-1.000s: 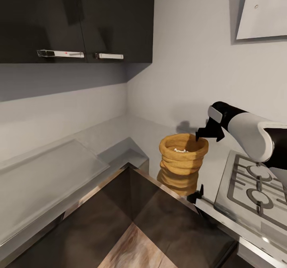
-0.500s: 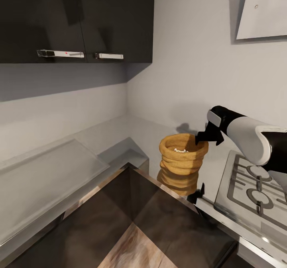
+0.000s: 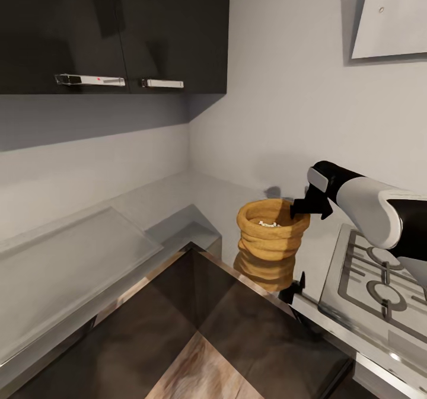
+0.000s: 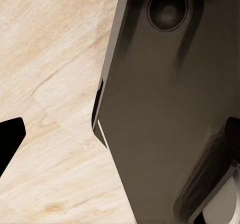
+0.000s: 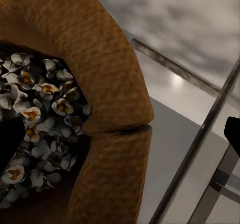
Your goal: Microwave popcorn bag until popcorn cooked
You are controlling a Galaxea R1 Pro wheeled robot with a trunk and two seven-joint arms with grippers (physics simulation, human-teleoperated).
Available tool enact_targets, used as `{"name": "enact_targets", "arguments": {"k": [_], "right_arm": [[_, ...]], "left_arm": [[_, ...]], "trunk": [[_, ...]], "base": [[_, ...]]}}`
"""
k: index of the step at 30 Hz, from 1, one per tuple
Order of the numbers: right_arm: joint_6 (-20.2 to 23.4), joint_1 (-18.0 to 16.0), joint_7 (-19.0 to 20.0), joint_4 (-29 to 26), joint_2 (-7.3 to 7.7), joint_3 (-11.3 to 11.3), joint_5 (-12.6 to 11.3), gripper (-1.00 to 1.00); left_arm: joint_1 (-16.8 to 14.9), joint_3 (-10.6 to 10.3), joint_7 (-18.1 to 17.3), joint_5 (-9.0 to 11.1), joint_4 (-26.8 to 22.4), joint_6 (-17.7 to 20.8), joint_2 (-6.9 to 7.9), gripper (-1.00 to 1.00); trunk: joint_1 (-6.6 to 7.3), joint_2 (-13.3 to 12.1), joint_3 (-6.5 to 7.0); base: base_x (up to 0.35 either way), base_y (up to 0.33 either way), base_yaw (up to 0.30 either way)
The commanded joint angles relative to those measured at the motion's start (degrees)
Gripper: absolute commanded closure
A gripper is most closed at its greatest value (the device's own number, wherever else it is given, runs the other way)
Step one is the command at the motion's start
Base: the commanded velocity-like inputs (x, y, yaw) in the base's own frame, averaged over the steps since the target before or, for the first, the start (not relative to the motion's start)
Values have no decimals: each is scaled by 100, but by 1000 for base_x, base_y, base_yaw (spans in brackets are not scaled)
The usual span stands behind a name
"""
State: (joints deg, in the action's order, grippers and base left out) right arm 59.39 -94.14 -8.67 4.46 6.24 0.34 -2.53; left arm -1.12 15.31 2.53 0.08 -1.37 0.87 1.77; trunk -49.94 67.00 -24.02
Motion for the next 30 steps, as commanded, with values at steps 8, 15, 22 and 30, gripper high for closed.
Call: {"name": "enact_targets", "arguments": {"k": [8, 15, 22, 30], "right_arm": [[2, -7, -30, 11, 0, 2, -28, 100], [2, -8, -30, 11, 0, -7, -30, 100], [10, -8, -38, 11, 0, -24, -31, 100], [11, -8, -46, 11, 1, -188, -35, 100]], "left_arm": [[-2, 16, 11, 1, -4, 9, -1, -100], [-2, 16, 11, 1, -4, 8, -1, -100], [-2, 16, 11, 1, -4, 9, -1, -100], [0, 16, 11, 1, -4, 9, -9, -100]], "trunk": [[0, 4, -6], [0, 4, -4], [0, 4, 47], [0, 4, 123]], "base": [[0, 0, 0], [0, 0, 0], [0, 0, 0], [-54, 0, 0]]}}
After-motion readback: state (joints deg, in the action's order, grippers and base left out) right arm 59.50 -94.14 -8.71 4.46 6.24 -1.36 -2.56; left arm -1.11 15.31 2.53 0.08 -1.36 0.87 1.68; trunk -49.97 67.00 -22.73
